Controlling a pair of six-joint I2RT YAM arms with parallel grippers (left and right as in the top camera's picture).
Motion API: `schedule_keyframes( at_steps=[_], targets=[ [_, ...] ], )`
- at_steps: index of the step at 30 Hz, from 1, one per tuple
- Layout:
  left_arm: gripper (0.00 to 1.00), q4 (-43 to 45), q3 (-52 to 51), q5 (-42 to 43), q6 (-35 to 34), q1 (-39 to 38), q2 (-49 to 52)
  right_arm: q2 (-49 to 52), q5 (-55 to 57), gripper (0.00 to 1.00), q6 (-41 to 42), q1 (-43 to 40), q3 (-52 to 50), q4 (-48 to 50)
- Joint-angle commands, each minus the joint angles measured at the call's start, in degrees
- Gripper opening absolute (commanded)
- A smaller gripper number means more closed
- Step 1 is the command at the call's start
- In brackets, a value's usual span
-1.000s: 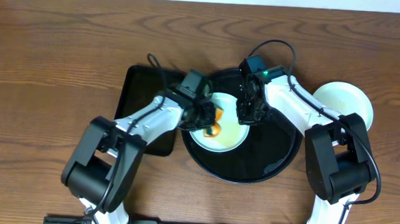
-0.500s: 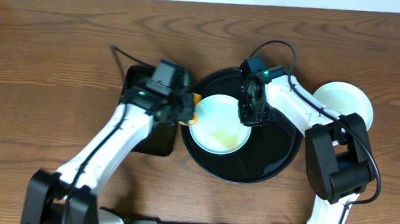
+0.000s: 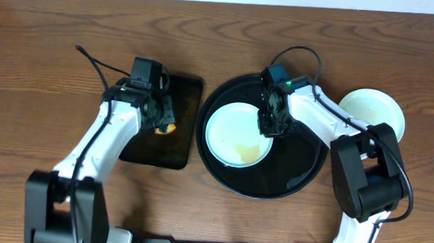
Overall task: Clean dirty plates on tray and stack at the side
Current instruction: 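Return the sponge to the black rectangular tray with left gripper, then lift the pale green plate from the round tray with right gripper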
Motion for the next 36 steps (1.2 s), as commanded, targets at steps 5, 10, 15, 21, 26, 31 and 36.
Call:
schedule_keyframes(
  at_steps=[5,10,15,21,26,31,36],
  targets=[
    [0.08,1.86,-0.5,1.86,3.87,1.2,9.22,-0.42,0.24,0.01,0.57,-0.11,-1.99,0.9],
    [0.08,3.74,-0.5,5.84,5.97,2.36,14.23,-0.42,0.26,0.01,0.55,-0.11,-1.99,0.9],
    [0.22,1.68,-0.48,-1.33,5.9,3.69,15.28,-0.42,1.2,0.01,0.57,-0.13,-1.97,0.9],
    [0.5,0.96,-0.48,-2.1,5.75,4.42,15.28,-0.57,3.39,0.01,0.57,-0.33,-1.36,0.94],
    [0.52,-0.04,-0.33,-2.1,5.75,4.42,14.73,-2.75,6.32,0.01,0.59,-0.59,-0.59,1.07],
    [0.53,-0.22,-0.33,-2.1,5.75,4.42,10.95,-6.4,9.57,0.01,0.61,-0.94,-0.59,1.64],
    [0.53,-0.94,-0.33,-2.08,5.73,4.42,4.85,-8.61,9.7,0.01,0.55,-1.36,-0.59,1.51]
  ],
)
